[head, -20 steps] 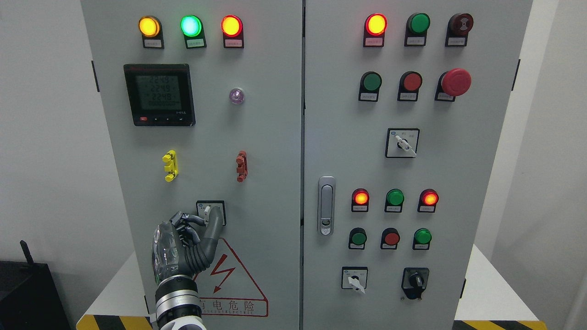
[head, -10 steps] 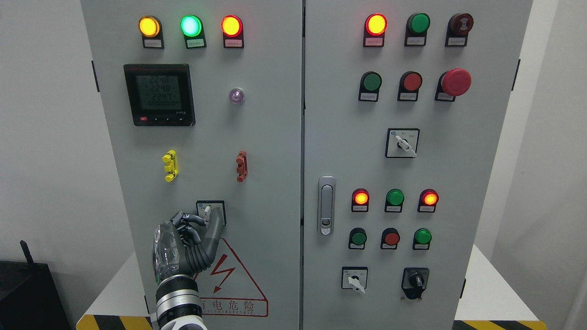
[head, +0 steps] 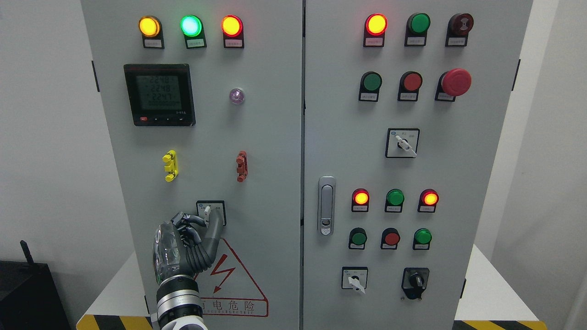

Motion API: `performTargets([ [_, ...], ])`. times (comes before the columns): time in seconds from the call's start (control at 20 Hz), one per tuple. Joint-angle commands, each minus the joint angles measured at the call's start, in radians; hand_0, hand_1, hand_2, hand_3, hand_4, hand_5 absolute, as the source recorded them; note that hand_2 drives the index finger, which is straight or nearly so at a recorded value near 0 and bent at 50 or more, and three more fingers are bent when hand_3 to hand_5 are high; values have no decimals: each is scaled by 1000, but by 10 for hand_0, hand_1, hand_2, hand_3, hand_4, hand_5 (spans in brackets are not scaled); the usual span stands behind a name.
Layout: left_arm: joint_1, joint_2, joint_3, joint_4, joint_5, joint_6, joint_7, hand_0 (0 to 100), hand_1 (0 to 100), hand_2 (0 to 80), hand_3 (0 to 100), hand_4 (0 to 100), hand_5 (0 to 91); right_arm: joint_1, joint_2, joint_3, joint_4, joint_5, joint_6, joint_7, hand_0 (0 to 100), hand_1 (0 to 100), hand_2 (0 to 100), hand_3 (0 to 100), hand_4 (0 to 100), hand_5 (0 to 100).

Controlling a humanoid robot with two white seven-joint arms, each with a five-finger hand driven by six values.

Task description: Turn on light switch 1

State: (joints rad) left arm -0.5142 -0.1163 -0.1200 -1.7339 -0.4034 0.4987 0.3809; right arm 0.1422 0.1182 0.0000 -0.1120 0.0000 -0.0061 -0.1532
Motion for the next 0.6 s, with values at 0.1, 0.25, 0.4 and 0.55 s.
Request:
performTargets([
  [0.1,0,0,-1,0,1,0,-2,401,445,628,1000,1000,880,0,0,11,0,-6,0,0,120,389,0,0,0,0],
  [0.25,0,0,-1,0,1,-2,-2,449,425,626,1000,1000,880,0,0,11,0,-6,0,0,120,389,0,0,0,0],
  [0.4,0,0,-1,0,3,-2,-4,501,395,626,1000,1000,880,-1,0,11,0,-8,0,0,120,389,0,0,0,0],
  [0.55,-1,0,-1,0,3,-2,-4,551,364,625,1000,1000,880,-1,0,11,0,-8,0,0,120,389,0,0,0,0],
])
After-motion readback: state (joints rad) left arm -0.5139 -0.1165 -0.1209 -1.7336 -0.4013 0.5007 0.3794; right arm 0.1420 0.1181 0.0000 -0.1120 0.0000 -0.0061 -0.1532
